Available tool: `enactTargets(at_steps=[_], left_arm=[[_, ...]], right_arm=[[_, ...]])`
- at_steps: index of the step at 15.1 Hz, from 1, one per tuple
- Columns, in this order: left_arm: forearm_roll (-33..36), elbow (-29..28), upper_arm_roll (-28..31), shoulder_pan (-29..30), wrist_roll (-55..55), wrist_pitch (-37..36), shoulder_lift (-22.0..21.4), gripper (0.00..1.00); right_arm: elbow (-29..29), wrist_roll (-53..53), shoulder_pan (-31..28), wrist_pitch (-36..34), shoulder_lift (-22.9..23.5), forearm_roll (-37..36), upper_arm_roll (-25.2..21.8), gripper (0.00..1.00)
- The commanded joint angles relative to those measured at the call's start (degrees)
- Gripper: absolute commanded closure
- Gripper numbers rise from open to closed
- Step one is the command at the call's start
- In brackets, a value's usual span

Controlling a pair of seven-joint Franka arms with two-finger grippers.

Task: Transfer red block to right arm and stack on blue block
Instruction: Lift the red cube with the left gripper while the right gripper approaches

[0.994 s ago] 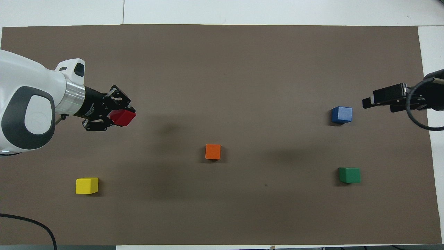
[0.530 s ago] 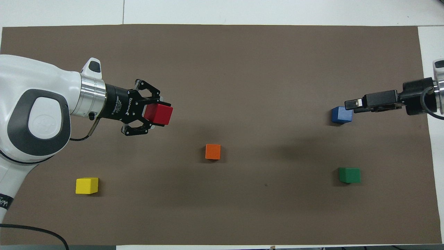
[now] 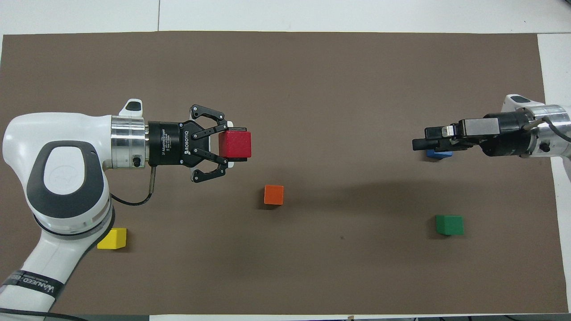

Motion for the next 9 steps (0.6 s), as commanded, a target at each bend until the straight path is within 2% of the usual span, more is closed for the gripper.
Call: enactTargets(at_steps=[1, 6, 9], left_arm=[[-11.17, -6.43, 0.4, -2.98, -1.12, 3.56, -3.79, 1.0], [-19.72, -6.89, 0.4, -8.78, -0.85, 6.55, -4.23, 1.0], [-25.26, -5.66, 0.04, -14.13, -0.33, 13.48, -3.53, 1.0]], right_arm=[[-2.01, -6.49, -0.77, -7.62, 5.93, 7.78, 0.08, 0.0], [-2.11, -7.55, -0.95, -15.47, 12.1, 14.12, 0.08, 0.0], [-2.11, -11.67, 0.36, -18.89, 16.4, 17.63, 0.16, 0.0]])
